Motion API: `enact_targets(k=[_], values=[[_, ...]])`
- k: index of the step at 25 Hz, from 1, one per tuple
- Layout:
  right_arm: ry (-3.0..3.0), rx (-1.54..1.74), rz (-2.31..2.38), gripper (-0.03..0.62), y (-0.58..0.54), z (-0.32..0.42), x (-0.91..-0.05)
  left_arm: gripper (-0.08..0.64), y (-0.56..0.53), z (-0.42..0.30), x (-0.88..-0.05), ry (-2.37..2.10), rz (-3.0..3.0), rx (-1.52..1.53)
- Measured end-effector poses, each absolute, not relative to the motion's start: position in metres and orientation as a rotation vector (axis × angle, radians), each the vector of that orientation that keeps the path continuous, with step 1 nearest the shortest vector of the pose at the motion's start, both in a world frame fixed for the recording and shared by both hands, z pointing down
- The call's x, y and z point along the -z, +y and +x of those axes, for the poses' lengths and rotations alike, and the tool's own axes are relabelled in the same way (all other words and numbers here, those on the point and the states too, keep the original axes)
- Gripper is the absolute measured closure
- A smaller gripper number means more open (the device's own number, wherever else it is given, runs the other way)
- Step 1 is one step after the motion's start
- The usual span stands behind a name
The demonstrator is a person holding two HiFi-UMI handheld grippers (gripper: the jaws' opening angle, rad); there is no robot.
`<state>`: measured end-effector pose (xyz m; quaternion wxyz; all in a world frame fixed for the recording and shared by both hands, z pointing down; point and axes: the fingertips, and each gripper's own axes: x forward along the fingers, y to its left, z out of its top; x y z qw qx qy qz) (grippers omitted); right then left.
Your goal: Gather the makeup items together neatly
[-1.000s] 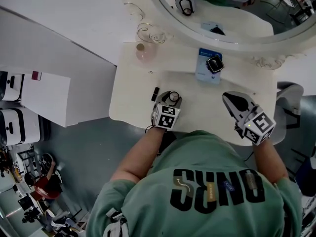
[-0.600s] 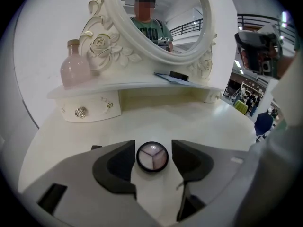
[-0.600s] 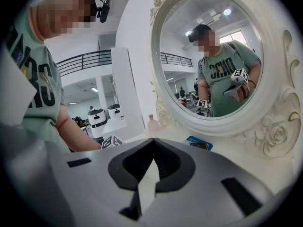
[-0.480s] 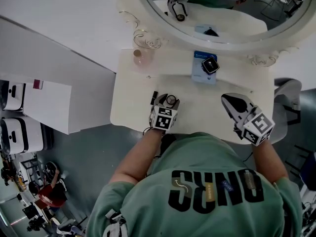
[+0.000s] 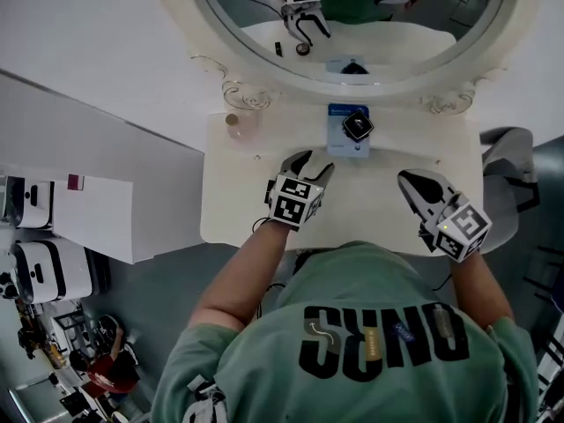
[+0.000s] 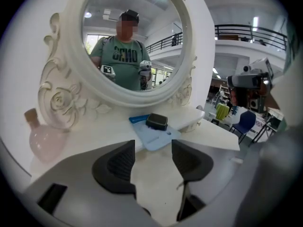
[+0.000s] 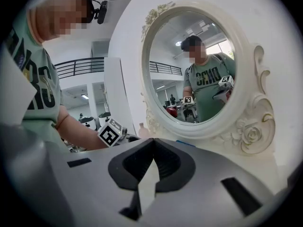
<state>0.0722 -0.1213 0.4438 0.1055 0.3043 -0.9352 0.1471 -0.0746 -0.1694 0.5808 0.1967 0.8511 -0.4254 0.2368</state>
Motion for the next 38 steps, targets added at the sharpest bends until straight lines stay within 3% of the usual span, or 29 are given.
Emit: enact_targets(k=[11, 22, 38], values=[[-2.692, -0.516, 1.135, 0.598, -0.12, 0.149, -0.457, 0.256, -0.252, 0.017, -0.58, -0.888, 2.482, -0.857], [-2.653, -0.562, 1.252, 0.598, -0.13, 0.189, -0.463, 0.224, -0.274, 0.027, -0.624, -0.859, 2.385, -1.124], [-2.763, -0.528, 0.957, 0.598, -0.155, 0.176, -0.455, 0.225, -0.22, 0.007, -0.593, -1.131, 2.213, -0.829]])
